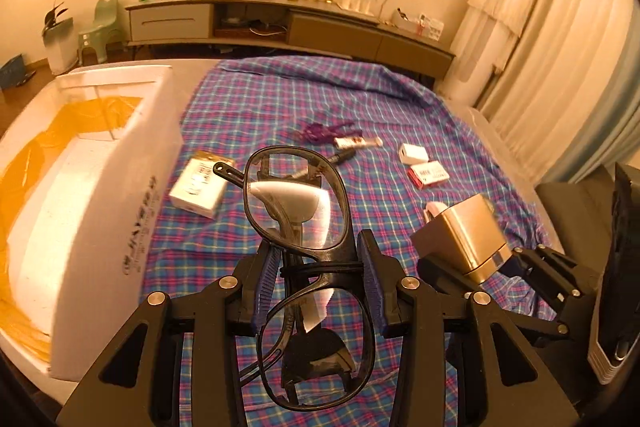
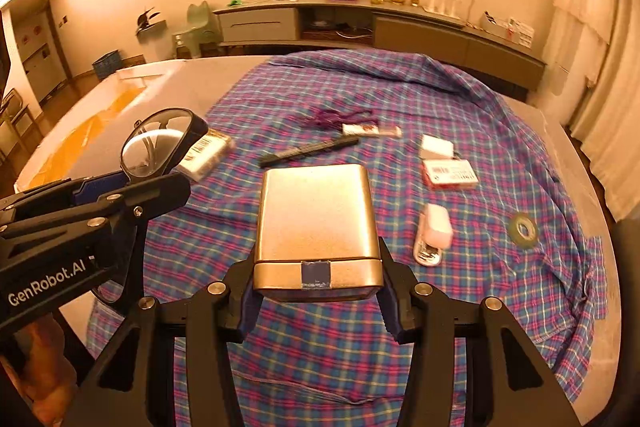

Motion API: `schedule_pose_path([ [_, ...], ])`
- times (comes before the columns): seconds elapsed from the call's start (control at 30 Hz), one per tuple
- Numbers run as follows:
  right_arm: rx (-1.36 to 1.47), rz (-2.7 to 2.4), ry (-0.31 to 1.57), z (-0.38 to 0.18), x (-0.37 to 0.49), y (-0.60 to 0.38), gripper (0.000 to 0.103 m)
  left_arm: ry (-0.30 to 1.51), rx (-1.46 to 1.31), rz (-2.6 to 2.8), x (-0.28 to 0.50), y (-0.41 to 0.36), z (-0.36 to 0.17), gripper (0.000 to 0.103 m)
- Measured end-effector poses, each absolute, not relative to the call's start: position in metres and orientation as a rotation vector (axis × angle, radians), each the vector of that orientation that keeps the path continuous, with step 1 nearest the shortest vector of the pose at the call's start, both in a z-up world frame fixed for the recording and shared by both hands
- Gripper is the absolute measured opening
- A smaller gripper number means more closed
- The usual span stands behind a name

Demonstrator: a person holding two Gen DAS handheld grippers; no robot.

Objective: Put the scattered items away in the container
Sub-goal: 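Carry the glasses and gold tin together over the orange-lined white box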

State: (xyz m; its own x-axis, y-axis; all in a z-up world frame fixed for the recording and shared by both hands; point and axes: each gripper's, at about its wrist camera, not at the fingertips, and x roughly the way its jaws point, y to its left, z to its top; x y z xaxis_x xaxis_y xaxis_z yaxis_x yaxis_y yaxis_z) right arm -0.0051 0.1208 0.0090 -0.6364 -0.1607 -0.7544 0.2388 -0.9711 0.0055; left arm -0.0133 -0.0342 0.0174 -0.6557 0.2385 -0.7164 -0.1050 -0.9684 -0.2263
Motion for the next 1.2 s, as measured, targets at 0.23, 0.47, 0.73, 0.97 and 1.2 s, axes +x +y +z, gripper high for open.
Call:
schedule_pose_path([
  [0.23, 1.167, -2.614, 0.175, 0.024, -0.001, 0.087, 0.050, -0.294, -1.160, 2.720, -0.001, -0.065, 0.034, 0.041],
  [0.47, 1.121, -2.569, 0.206, 0.039, 0.001, 0.052, 0.050, -0.348, -1.133, 2.751, 0.010, -0.099, 0.051, 0.041],
  [0.73, 1.081, -2.507, 0.233, 0.054, 0.000, 0.013, 0.050, -0.375, -1.116, 2.808, 0.018, -0.135, 0.067, 0.041],
  [0.97, 1.060, -2.454, 0.241, 0.063, -0.004, -0.017, 0.050, -0.393, -1.116, 2.854, 0.020, -0.170, 0.075, 0.041],
  [1.2, 1.043, -2.402, 0.248, 0.072, -0.009, -0.045, 0.050, -0.389, -1.130, 2.896, 0.018, -0.199, 0.078, 0.041],
])
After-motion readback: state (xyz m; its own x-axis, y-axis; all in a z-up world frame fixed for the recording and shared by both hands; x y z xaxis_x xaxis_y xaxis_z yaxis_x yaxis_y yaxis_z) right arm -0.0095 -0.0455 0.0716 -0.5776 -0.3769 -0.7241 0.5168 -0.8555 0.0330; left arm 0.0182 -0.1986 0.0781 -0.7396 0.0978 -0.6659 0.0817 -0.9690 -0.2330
